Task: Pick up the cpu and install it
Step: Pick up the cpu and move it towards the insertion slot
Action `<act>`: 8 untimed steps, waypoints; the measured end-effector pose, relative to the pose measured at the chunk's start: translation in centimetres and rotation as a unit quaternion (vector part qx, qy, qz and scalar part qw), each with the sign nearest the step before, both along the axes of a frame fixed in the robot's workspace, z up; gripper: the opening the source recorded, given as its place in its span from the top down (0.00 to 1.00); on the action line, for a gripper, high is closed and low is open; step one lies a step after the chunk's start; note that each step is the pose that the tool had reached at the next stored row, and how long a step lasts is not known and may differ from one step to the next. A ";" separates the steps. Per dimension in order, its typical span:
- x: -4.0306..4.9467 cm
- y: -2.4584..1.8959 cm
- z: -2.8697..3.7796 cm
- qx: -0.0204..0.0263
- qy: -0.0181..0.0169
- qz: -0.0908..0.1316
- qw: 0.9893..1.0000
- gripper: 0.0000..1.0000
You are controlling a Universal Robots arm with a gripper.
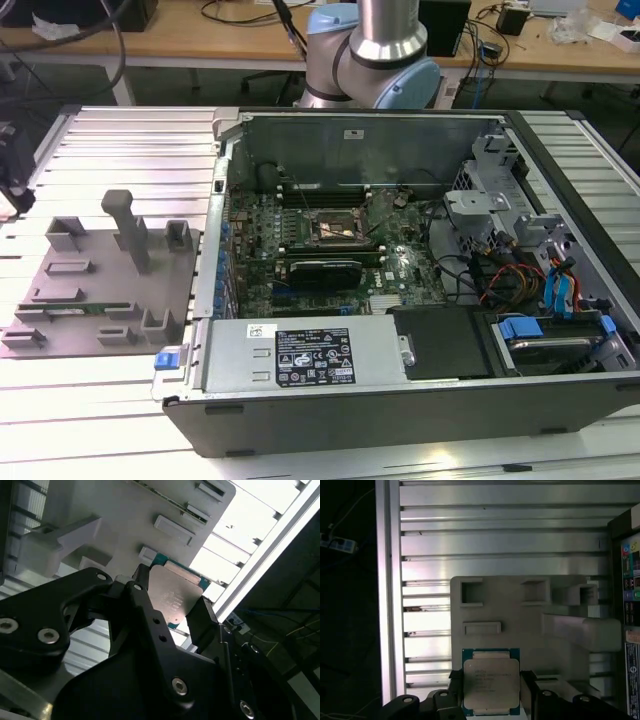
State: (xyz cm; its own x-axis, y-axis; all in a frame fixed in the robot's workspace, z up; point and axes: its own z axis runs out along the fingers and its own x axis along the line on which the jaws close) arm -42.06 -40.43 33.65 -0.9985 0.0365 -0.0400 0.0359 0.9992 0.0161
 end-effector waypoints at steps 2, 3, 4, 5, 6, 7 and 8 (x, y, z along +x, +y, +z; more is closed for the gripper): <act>0.00 0.00 0.59 0.000 0.000 0.000 1.000 0.45; 0.00 0.00 0.82 0.000 0.000 0.000 1.000 0.45; 0.00 0.00 1.00 0.000 0.000 0.000 1.000 0.45; 0.00 0.00 1.19 0.000 0.000 0.000 1.000 0.45; 0.00 0.00 1.43 0.000 0.000 0.000 1.000 0.45; 0.00 0.00 1.64 0.000 0.000 0.000 1.000 0.45; 0.00 0.00 1.87 0.000 0.000 0.000 1.000 0.45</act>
